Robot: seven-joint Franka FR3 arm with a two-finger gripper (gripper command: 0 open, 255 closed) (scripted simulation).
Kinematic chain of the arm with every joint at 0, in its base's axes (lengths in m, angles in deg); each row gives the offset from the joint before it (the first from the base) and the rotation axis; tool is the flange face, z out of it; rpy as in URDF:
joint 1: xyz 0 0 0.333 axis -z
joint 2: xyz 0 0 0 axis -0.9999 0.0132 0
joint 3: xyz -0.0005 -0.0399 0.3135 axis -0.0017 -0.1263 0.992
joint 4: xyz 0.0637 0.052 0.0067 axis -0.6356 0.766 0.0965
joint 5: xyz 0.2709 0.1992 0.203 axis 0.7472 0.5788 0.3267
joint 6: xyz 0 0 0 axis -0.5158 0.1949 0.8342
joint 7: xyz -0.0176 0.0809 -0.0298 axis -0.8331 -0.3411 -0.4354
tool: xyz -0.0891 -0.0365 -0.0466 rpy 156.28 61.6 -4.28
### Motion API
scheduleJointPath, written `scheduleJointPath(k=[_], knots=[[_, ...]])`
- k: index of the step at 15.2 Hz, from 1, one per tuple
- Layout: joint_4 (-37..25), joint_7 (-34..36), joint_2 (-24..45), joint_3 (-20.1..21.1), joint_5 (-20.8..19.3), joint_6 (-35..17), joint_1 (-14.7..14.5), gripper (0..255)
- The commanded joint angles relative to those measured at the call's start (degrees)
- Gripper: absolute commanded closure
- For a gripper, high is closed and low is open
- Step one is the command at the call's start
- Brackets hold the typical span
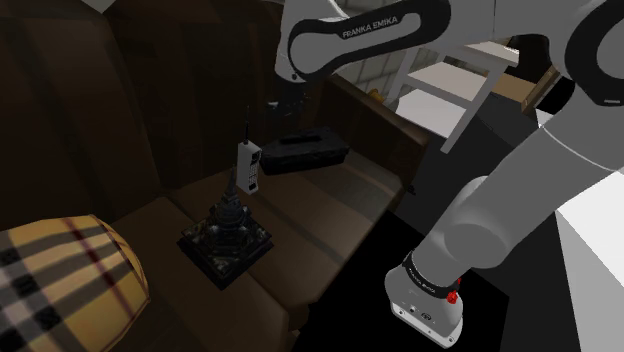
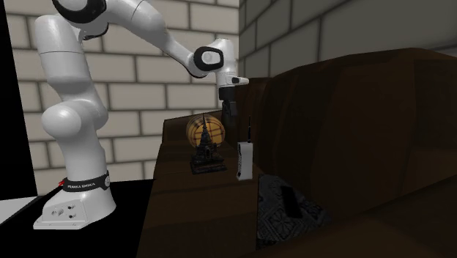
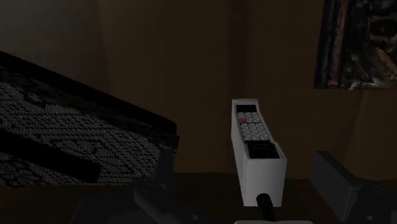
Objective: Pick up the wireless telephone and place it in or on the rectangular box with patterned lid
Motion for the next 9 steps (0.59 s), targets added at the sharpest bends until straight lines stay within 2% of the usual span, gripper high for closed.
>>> scheduleJointPath(k=[1, 6, 9], knots=[[-2.4, 0.7, 4.3, 0.6, -0.4, -1.9, -0.4, 0], [-9.1, 2.1, 14.7, 1.7, -1.9, -5.7, -1.6, 0], [-8.8, 2.3, 16.0, 1.6, -2.2, -7.2, -1.6, 0]])
